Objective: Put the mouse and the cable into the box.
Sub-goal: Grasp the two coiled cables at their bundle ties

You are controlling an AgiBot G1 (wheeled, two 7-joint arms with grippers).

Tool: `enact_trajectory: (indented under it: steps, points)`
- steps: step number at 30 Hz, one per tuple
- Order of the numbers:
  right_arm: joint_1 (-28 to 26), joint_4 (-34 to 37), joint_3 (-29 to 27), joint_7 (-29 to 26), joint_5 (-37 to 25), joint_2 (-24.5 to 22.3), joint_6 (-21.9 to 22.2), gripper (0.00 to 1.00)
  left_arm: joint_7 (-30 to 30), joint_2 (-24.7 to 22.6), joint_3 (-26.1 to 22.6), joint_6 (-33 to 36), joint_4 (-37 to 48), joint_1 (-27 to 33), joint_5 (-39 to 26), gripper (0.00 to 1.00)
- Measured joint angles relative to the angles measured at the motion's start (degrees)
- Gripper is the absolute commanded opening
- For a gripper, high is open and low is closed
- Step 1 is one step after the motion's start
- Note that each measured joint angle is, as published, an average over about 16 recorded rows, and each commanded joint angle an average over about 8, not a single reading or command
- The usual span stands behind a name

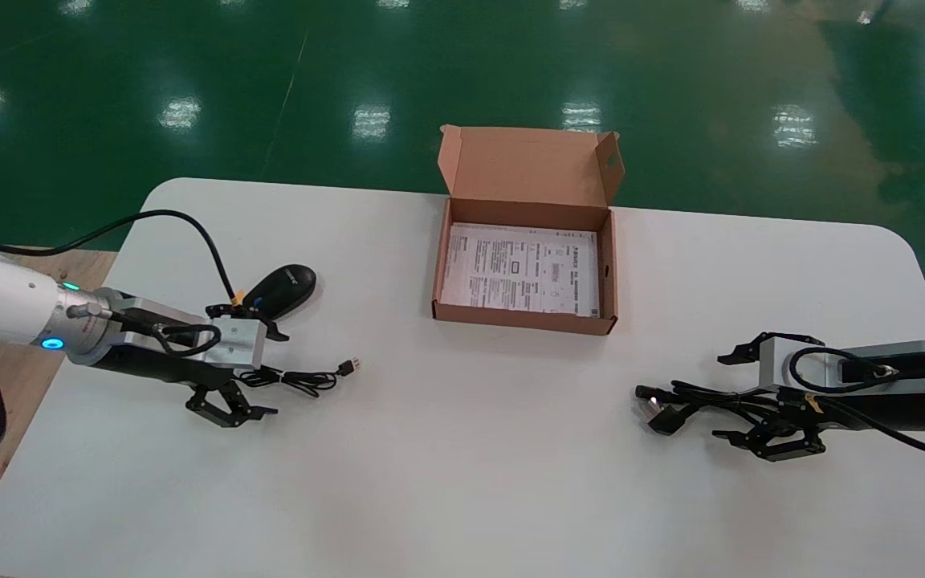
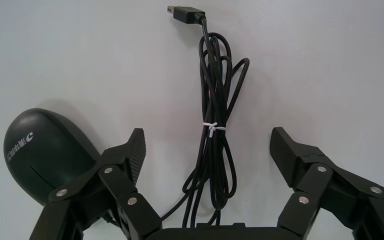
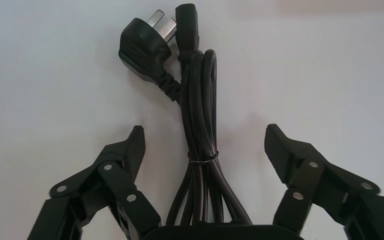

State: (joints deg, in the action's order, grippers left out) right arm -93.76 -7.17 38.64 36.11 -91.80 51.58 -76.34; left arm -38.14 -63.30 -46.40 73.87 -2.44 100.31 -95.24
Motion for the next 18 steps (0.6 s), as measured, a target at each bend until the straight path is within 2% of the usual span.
enact_trajectory:
  steps: [18]
  points:
    - [0.16,-0.58,-0.16,-0.19,0.31,-0.21,-0.22,0.00,0.15,0.20,0.08,0.30,-0.50,-0.14,0.19,0.00]
